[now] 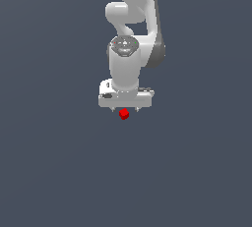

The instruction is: Pick up the red cube and move it to a goal position.

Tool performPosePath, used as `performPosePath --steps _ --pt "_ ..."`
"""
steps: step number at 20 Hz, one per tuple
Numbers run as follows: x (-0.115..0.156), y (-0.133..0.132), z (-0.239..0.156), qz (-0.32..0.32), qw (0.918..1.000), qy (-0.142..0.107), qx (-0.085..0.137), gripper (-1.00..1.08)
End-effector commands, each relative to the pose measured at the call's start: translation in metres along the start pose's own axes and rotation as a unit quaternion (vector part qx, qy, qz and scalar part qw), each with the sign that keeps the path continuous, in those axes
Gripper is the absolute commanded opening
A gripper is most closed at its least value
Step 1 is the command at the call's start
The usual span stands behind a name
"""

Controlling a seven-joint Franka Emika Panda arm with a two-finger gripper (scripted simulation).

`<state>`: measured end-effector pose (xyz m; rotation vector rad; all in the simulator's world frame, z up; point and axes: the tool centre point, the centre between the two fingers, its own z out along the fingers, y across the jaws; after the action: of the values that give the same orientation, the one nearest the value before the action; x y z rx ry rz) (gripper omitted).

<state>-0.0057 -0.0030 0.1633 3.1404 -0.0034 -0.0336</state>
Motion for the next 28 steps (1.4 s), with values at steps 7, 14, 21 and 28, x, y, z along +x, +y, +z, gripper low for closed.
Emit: performPosePath --steps 7,14,21,28 --pt "-0.003 -0.001 0.007 -0.014 0.9999 0.001 0.0 1.0" --pt "-0.016 -0.002 0.032 -0.065 0.9979 0.002 0.0 1.0" --pt "-0.037 -0.002 0.076 -0.151 0.9885 0.006 -0.001 1.0" --pt "-0.055 0.002 0.117 -0.229 0.9733 0.009 -0.001 1.0"
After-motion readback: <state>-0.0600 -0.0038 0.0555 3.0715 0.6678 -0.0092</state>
